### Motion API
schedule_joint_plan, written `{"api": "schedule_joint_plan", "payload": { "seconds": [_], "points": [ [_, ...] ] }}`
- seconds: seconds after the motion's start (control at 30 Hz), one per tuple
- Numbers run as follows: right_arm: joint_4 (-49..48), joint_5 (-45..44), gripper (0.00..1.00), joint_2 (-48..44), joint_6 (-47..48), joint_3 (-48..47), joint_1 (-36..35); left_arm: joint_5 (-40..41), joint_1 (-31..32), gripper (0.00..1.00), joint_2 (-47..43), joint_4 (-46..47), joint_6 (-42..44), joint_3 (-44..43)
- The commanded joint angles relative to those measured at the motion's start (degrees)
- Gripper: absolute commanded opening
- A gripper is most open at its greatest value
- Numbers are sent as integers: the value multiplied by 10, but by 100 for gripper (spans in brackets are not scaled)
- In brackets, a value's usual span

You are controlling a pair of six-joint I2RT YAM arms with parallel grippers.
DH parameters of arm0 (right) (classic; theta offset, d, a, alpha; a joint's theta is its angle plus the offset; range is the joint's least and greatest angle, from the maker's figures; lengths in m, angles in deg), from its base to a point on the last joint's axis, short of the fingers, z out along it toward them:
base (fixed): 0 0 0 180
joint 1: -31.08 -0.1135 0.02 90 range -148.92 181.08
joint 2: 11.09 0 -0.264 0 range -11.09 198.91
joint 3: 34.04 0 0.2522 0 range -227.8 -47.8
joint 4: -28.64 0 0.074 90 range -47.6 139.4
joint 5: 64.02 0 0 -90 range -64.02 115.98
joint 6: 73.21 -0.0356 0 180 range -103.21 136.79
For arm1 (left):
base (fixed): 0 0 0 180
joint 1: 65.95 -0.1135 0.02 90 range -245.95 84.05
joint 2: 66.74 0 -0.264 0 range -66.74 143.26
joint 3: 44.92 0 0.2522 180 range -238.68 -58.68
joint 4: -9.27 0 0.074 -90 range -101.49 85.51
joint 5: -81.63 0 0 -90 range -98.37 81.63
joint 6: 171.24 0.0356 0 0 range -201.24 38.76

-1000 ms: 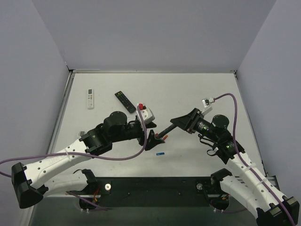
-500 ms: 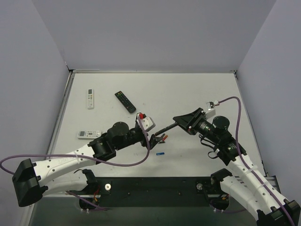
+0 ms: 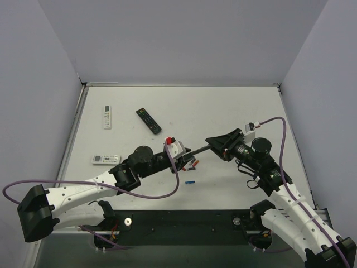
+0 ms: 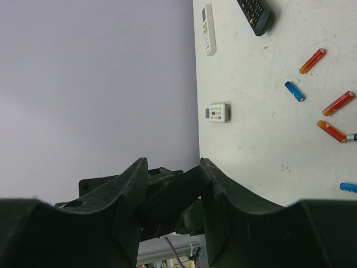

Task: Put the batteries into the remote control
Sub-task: Adjust the remote control.

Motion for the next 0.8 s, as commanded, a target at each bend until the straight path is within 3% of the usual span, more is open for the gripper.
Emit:
{"api": "schedule_joint_plan", "payload": {
  "seconds": [0.0,0.07,0.13,0.17,0.23,0.27,0.37,0.47,0.5,0.77],
  "points": [
    [-22,7,4,-2,-30,9,-2,-12,3,38,3,40,15,-10],
    [-23,13,7,4,-31,9,-3,-13,3,28,3,39,15,-10],
    [-23,16,17,6,-29,10,-3,-15,4,19,-2,37,12,-10],
    [-24,16,29,7,-24,11,-3,-15,3,11,-3,36,10,-10],
    [-27,20,45,9,-6,7,-3,-10,2,4,-11,21,-2,-15],
    [-28,25,59,10,32,3,-3,-7,1,0,-13,9,-7,-19],
    [-26,44,80,11,131,-20,-1,-2,-8,0,-23,-64,-34,-51],
    [12,58,91,1,274,-45,1,-53,-38,0,-40,-134,-70,-74],
    [21,64,92,-7,345,-56,0,-75,-49,0,-50,-165,-83,-80],
    [44,193,94,-27,552,-75,-2,-320,-131,0,-85,-336,-89,-158]
  ]
}}
